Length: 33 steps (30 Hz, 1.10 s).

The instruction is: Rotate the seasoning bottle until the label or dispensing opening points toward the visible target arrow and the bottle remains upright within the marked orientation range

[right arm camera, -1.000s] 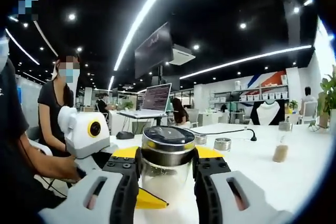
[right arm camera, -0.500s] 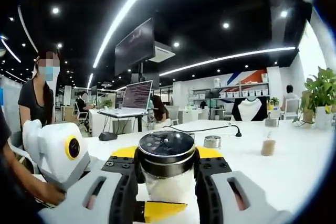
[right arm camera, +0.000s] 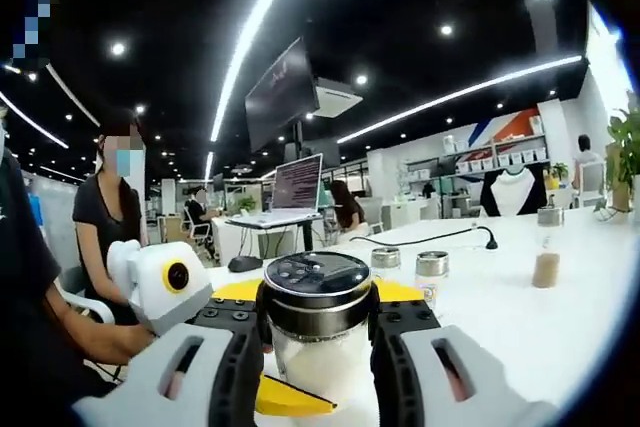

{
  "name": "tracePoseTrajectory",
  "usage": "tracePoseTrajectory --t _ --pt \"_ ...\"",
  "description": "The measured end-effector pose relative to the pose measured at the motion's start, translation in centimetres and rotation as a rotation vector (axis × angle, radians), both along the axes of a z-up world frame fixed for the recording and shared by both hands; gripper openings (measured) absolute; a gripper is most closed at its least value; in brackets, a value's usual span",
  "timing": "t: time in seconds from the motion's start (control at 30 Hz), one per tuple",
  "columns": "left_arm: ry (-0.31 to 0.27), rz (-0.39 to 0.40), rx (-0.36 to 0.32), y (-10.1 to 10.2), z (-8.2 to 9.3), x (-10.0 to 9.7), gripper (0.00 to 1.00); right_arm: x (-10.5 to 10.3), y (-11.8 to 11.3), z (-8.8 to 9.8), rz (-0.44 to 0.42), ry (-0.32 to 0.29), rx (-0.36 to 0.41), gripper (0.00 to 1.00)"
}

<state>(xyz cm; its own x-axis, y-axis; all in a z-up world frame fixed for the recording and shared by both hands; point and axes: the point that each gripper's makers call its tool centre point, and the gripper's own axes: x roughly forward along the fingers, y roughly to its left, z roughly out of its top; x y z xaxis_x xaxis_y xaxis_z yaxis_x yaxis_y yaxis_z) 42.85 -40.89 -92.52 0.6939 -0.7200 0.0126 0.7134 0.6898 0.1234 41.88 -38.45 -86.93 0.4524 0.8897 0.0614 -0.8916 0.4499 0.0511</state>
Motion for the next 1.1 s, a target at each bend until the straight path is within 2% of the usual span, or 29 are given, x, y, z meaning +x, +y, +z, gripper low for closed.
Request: tracePoseTrajectory --t 0.07,0.1,0.17,0.2,0.27,0.37,0.47,0.67,0.73,0.8,0.9,0.93,1.0,1.03,1.1 --pt "-0.005 0.033 0.015 0.1 0.0 0.0 0.42 -0.1 0.2 0.0 0.013 -0.007 -0.005 0.38" --pt "-0.026 0.065 0.032 0.3 0.2 0.1 0.42 -0.1 0.4 0.1 0.018 -0.015 -0.004 0.38" --pt "-0.036 0.102 0.007 0.5 0.4 0.1 0.42 -0.3 0.8 0.6 -0.001 -0.054 -0.001 0.38" --pt "-0.023 0.133 -0.027 0.7 0.6 0.3 0.42 -0.2 0.8 0.6 -0.011 -0.062 -0.004 0.38" --pt "-0.029 0.183 -0.035 1.1 0.7 0.7 0.41 0.3 0.8 0.7 -0.079 -0.079 -0.023 0.37" --pt "-0.071 0.271 0.017 1.9 0.7 1.6 0.41 0.6 0.9 0.6 -0.143 -0.094 -0.056 0.36" --pt "-0.074 0.270 0.000 1.9 1.0 1.5 0.41 0.7 1.2 1.0 -0.184 -0.092 -0.036 0.37" --pt "-0.059 0.326 -0.033 2.2 0.9 1.8 0.41 1.6 1.7 0.9 -0.261 -0.081 -0.024 0.37" --pt "-0.033 0.316 -0.045 2.2 0.5 2.1 0.42 1.8 1.7 0.6 -0.271 -0.080 -0.061 0.37" --pt "-0.050 0.297 -0.038 2.0 0.4 2.2 0.42 2.1 1.5 0.6 -0.270 -0.070 -0.063 0.36" --pt "-0.106 0.268 -0.006 2.0 0.9 2.3 0.42 2.6 1.0 0.9 -0.233 -0.020 0.008 0.36" --pt "-0.109 0.265 -0.002 2.0 1.0 2.4 0.43 2.8 1.0 1.0 -0.230 -0.009 0.015 0.36" --pt "-0.088 0.255 0.014 2.0 0.9 2.3 0.42 3.3 1.0 0.9 -0.226 -0.003 0.005 0.36" --pt "-0.085 0.258 0.018 2.1 0.9 2.4 0.43 3.6 1.2 0.8 -0.229 -0.014 -0.024 0.36" --pt "-0.084 0.252 0.019 2.3 1.0 2.3 0.49 4.0 1.0 0.8 -0.244 -0.042 -0.047 0.36"
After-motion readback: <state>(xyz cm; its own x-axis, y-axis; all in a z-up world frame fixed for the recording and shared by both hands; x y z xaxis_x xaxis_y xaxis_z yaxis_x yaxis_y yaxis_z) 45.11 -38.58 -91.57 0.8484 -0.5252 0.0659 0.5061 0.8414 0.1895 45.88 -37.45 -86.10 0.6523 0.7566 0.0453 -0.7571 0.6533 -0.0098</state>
